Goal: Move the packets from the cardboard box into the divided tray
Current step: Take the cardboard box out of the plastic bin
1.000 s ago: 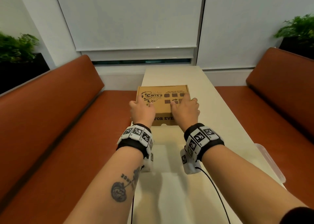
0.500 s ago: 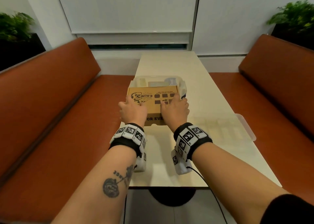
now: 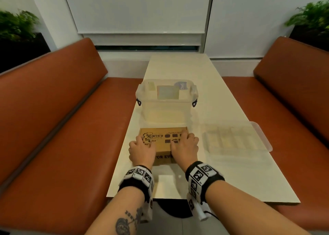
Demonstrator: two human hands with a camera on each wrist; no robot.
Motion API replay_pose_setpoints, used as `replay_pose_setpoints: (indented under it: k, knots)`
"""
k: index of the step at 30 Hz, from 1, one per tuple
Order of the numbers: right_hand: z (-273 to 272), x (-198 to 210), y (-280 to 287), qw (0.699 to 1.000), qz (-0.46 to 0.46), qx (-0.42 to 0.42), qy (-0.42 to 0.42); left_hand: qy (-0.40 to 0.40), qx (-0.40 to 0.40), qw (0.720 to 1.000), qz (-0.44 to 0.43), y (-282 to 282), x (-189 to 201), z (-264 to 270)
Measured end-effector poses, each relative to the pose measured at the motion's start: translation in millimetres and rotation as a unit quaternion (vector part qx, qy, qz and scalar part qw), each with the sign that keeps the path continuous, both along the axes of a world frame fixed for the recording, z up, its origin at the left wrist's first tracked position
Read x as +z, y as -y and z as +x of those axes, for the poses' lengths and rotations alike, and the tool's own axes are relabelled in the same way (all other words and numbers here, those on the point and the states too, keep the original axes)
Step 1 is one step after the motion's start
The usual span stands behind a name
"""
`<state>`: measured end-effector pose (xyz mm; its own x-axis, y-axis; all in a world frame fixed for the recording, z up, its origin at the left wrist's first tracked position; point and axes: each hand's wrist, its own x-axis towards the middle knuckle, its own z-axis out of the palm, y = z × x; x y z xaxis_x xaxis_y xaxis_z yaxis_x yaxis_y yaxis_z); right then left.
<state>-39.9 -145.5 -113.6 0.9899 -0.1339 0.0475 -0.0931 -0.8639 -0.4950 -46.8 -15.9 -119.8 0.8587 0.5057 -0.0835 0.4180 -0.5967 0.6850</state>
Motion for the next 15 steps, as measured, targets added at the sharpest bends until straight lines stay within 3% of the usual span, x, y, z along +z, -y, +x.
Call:
replay_pose_setpoints:
  k: [6,10,15]
  knots:
    - [3.1,-24.6,9.5,1.000,-0.010,0.025,-0.007,-0.013,-0.005,1.000,-0.005,-0.2,-17.8,11.7]
    - [5.2,-25.7,11.0,0.994,-0.084,0.068,0.006,-0.035,0.020,0.999,0.022,-1.8,-15.6,20.1]
    - [0.5,-31.0,-6.6,0.923,-0.207,0.321,0.044,-0.047,0.042,0.997,-0.047,-27.0,-7.1,38.6]
